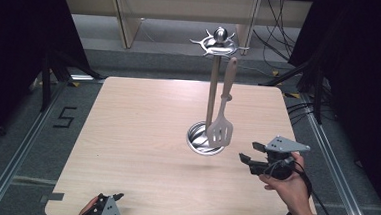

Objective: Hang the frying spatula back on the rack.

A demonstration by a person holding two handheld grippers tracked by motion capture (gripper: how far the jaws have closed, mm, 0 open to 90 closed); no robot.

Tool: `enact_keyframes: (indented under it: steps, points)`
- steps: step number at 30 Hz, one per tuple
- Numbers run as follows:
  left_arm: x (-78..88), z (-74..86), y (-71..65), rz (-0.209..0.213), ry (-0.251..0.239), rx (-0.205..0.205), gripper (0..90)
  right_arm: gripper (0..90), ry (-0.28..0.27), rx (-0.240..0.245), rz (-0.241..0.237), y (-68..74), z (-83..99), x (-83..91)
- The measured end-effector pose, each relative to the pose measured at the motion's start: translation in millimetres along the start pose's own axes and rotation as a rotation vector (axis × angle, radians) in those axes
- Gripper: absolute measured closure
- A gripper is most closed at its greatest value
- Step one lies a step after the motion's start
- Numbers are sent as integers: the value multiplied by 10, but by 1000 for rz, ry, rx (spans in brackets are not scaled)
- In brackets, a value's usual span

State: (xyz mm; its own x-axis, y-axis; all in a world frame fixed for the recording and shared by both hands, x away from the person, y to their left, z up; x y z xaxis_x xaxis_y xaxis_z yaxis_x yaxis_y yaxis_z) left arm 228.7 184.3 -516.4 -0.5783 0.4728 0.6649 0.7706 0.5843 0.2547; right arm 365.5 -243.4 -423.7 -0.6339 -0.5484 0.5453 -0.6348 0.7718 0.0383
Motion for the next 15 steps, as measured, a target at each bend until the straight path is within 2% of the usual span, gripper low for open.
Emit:
enact_keyframes:
  steps: [1, 2, 3, 4, 5, 6, 7, 8, 9, 10, 11, 12, 14, 15]
  points:
    - [2, -2, -1, 2, 4, -4, 184, 376, 3, 6, 0, -6, 9, 0]
    - [1, -15, 17, 4, -4, -37, 184, 375, 9, 0, -5, -1, 20, 4]
    - [3, -16, 8, -5, -6, -24, 184, 374, 12, 17, -6, -14, 27, 5]
    - [8, -11, -8, -2, -4, -3, 184, 373, 8, -3, -2, 0, 41, 2]
    - [14, -10, -6, -2, -2, -5, 184, 372, 6, 9, -8, -9, 50, -4]
    - [11, -6, -6, -1, -2, -2, 184, 371, 14, -6, -8, -1, 65, 2]
    - [6, -9, 16, -8, -1, -33, 185, 370, 9, 7, -8, -13, 75, -3]
    - [0, -2, -3, -12, -2, -3, 184, 369, 20, -17, -11, 2, 96, 1]
    - [6, -3, -10, -4, -6, 0, 184, 367, 25, -16, -11, -4, 110, 4]
    - [12, -2, -11, 3, -1, -4, 184, 366, 21, 7, -11, -24, 125, 2]
    - [3, -5, -15, -7, -11, 3, 184, 366, 27, -19, -8, -6, 139, 10]
    - [16, -2, -10, 5, 6, -10, 184, 365, 26, 17, -13, -38, 147, 7]
    - [13, 7, -11, 3, 2, -10, 184, 364, 33, -20, -6, -28, 180, 23]
    - [12, 8, -9, 3, 3, -10, 184, 363, 24, -11, -6, -41, 185, 22]
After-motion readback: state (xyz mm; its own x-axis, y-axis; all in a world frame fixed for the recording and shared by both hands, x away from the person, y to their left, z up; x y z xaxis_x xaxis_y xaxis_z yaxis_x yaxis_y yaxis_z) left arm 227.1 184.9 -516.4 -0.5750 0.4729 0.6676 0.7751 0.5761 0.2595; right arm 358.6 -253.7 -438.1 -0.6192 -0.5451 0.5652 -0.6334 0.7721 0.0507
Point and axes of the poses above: each handheld gripper's, and its own axes: x roughly backward along the jaws, z roughly out of its underside, y roughly to its left, the point moved 3 cm from there along -x, roughly forward along the jaws, and after that the axes turned 2 degrees about -x, right-handed, at the moved point
